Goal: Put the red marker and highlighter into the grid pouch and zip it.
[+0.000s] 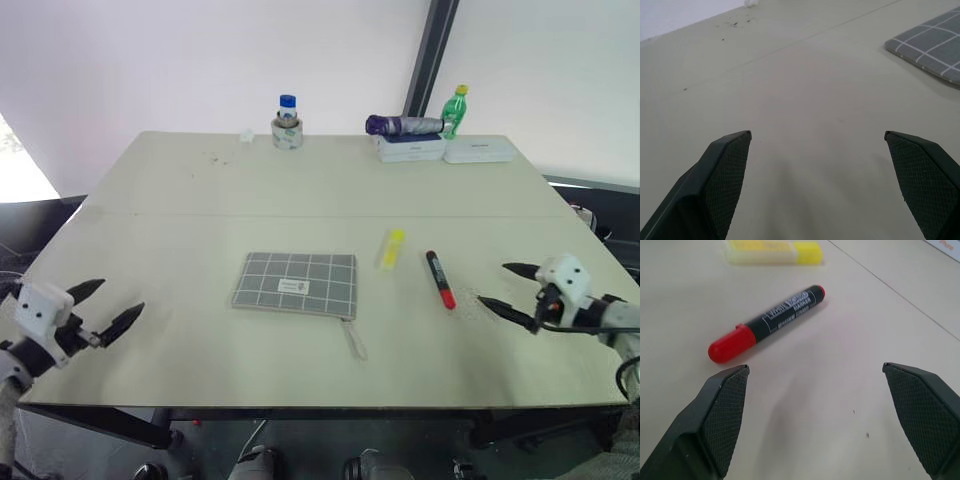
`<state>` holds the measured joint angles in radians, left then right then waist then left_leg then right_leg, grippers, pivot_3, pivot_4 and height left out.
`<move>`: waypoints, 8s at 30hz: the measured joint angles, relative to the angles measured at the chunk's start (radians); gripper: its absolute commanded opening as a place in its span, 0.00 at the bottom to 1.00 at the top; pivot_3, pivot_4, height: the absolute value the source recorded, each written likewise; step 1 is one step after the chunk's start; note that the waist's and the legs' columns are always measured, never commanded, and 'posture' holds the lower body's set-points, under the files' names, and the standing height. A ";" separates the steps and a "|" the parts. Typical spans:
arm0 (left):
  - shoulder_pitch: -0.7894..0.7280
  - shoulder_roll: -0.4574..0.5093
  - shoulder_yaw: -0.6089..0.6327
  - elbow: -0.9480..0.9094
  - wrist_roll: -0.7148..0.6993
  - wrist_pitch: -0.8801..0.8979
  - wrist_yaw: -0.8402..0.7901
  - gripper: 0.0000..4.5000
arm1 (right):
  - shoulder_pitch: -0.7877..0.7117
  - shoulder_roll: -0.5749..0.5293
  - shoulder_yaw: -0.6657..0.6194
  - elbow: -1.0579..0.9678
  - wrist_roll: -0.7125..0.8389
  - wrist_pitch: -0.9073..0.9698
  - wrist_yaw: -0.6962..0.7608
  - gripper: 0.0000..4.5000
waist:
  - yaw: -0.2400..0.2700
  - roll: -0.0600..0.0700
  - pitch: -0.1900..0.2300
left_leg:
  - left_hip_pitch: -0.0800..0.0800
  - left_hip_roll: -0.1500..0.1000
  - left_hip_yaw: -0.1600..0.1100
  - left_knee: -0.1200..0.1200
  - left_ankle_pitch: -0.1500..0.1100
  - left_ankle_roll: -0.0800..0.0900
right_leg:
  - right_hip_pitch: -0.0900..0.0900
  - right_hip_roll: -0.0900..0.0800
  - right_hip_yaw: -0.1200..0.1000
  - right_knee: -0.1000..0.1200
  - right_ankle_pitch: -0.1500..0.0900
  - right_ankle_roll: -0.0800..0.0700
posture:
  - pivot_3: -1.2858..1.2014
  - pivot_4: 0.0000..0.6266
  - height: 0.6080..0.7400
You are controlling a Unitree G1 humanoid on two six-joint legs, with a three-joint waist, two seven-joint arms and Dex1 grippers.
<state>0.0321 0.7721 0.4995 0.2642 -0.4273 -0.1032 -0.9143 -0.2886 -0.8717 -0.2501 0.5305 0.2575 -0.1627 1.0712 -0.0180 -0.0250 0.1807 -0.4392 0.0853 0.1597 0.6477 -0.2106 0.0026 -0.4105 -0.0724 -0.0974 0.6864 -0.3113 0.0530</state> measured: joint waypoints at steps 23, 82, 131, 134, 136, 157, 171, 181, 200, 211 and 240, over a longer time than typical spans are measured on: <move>-0.055 0.006 -0.008 0.001 0.048 -0.111 0.015 1.00 | -0.060 0.039 0.039 0.008 -0.017 -0.018 -0.015 0.99 | 0.001 0.001 0.000 | 0.001 -0.001 0.001 0.000 0.000 -0.001 | 0.001 -0.001 0.000 0.000 0.000 0.000 | 0.52 0.24 0.98; -0.789 0.121 -0.845 0.792 1.222 -1.158 0.886 1.00 | -0.304 0.502 0.521 -0.051 -0.511 -0.036 -0.529 0.01 | 0.006 0.006 -0.004 | -0.002 -0.002 0.008 0.002 0.002 -0.002 | -0.003 0.000 -0.001 0.003 0.000 0.001 | 0.52 0.24 0.98; -0.386 0.026 -0.733 0.438 0.371 -0.894 0.347 0.00 | -0.182 0.429 0.227 -0.472 -0.074 0.404 -0.385 0.65 | 0.000 0.024 -0.015 | -0.002 -0.001 0.004 0.002 0.001 -0.002 | -0.002 0.000 0.002 0.002 0.000 0.001 | 0.52 0.24 0.98; -0.297 0.033 -0.659 0.286 0.346 -0.750 0.365 0.00 | -0.065 0.441 0.192 -0.651 -0.014 0.537 -0.434 0.65 | 0.003 0.023 -0.016 | -0.002 -0.001 0.002 0.002 -0.001 0.003 | -0.002 0.000 0.002 0.002 0.000 0.001 | 0.52 0.24 0.98; -0.260 0.027 -0.616 0.199 0.343 -0.641 0.399 0.00 | 0.023 0.481 0.230 -0.746 -0.001 0.592 -0.460 0.65 | 0.002 0.022 -0.016 | -0.002 -0.001 0.001 0.002 -0.002 0.003 | -0.001 0.001 0.002 0.002 0.000 0.001 | 0.52 0.24 0.98; -0.161 -0.150 -0.562 -0.249 0.561 -0.165 0.521 0.00 | -0.052 0.682 0.380 -0.645 -0.052 0.668 -0.643 0.65 | 0.004 0.021 -0.017 | -0.002 -0.002 0.000 0.002 -0.002 0.003 | -0.001 0.002 0.001 0.002 0.000 0.000 | 0.52 0.24 0.98; -0.166 -0.186 -0.562 -0.267 0.591 -0.145 0.522 0.00 | -0.079 0.715 0.364 -0.603 -0.042 0.670 -0.651 0.00 | 0.003 0.021 -0.017 | -0.002 -0.002 0.000 0.001 -0.002 0.003 | -0.001 0.001 0.001 0.002 0.000 0.000 | 0.52 0.24 0.98; -0.195 -0.236 -0.583 -0.270 0.614 -0.139 0.517 0.00 | -0.144 0.663 0.514 -0.602 -0.174 0.595 -0.599 0.00 | 0.000 0.020 -0.017 | -0.002 -0.002 0.001 0.001 -0.002 0.003 | -0.002 0.001 0.001 0.001 0.000 0.000 | 0.52 0.24 0.98; -0.251 -0.297 -0.637 -0.300 0.687 -0.086 0.517 0.00 | -0.266 0.704 0.654 -0.488 -0.258 0.452 -0.422 0.00 | 0.003 0.020 -0.017 | -0.002 -0.002 0.001 0.001 -0.002 0.004 | -0.002 0.001 0.001 0.001 0.000 0.000 | 0.52 0.24 0.98; -0.258 -0.306 -0.633 -0.298 0.702 -0.056 0.510 0.00 | -0.318 0.684 0.674 -0.400 -0.362 0.324 -0.365 0.00 | 0.002 0.020 -0.017 | -0.002 -0.002 0.001 0.000 -0.002 0.003 | -0.002 0.001 0.001 0.001 0.000 0.000 | 0.52 0.24 0.98; -0.264 -0.240 -0.557 -0.276 0.650 -0.103 0.521 0.00 | -0.189 0.481 0.404 -0.588 -0.121 0.452 -0.266 0.02 | 0.004 0.020 -0.017 | -0.002 -0.001 0.001 0.000 -0.002 0.004 | -0.002 0.000 0.001 -0.001 0.000 0.000 | 0.52 0.24 0.98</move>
<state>-0.2322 0.5318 -0.0571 -0.0117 0.2226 -0.2057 -0.3932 -0.4774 -0.3906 0.1542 -0.0572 0.1368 0.2889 0.8052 -0.0143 -0.0054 0.1637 -0.4413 0.0842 0.1605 0.6473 -0.2126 0.0064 -0.4123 -0.0722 -0.0963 0.6858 -0.3114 0.0532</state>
